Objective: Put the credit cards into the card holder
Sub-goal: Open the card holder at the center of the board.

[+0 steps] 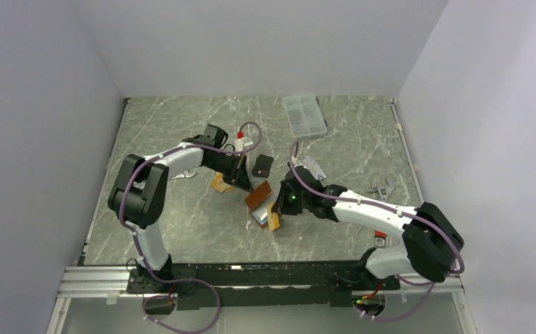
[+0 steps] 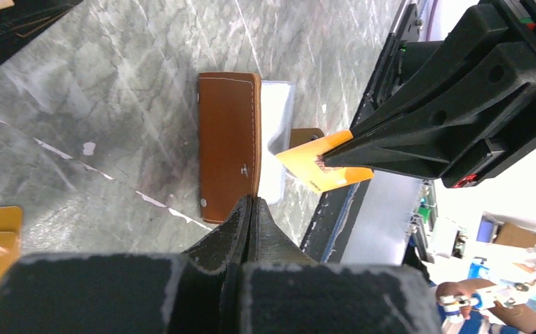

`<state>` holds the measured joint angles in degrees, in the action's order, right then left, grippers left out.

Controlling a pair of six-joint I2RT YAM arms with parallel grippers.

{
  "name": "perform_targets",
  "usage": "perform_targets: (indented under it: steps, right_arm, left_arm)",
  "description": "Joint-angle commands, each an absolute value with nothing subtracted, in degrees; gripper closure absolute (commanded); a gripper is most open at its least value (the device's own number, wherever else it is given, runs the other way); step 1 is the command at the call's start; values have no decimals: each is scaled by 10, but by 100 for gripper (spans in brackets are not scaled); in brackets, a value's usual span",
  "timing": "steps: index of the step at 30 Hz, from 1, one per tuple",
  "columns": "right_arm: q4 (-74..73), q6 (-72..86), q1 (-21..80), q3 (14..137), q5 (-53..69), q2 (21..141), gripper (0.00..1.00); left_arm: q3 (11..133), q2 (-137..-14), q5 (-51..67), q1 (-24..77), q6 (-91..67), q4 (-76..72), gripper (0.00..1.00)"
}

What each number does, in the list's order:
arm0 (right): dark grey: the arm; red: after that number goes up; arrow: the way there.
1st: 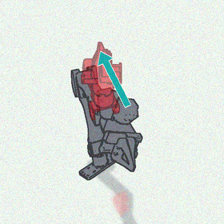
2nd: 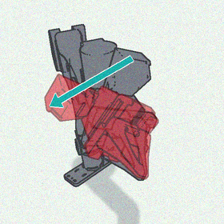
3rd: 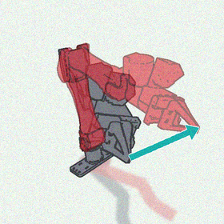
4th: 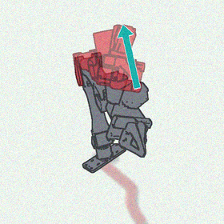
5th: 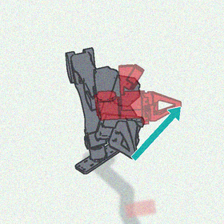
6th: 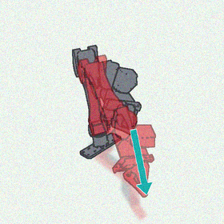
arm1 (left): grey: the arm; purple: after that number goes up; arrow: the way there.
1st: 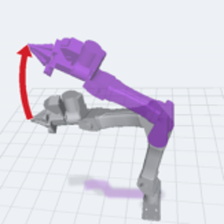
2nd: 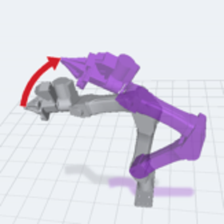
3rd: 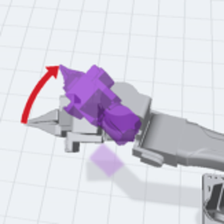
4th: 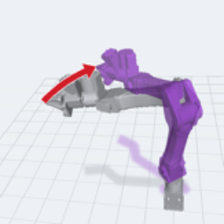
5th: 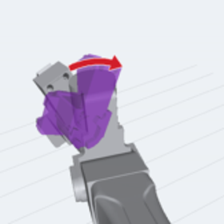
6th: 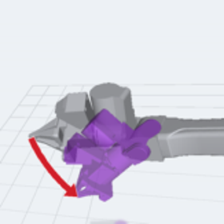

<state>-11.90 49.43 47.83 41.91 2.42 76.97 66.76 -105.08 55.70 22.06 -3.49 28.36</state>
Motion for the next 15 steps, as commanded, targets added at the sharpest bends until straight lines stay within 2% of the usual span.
perform_targets:
  steps: [1,15]
  right_arm:
    - [-96,488,480,400,17,746,100]
    - [-71,484,479,369,24,716,100]
  left_arm:
    - [670,-1032,525,218,19,292,100]
    - [664,-1035,485,219,46,283,100]
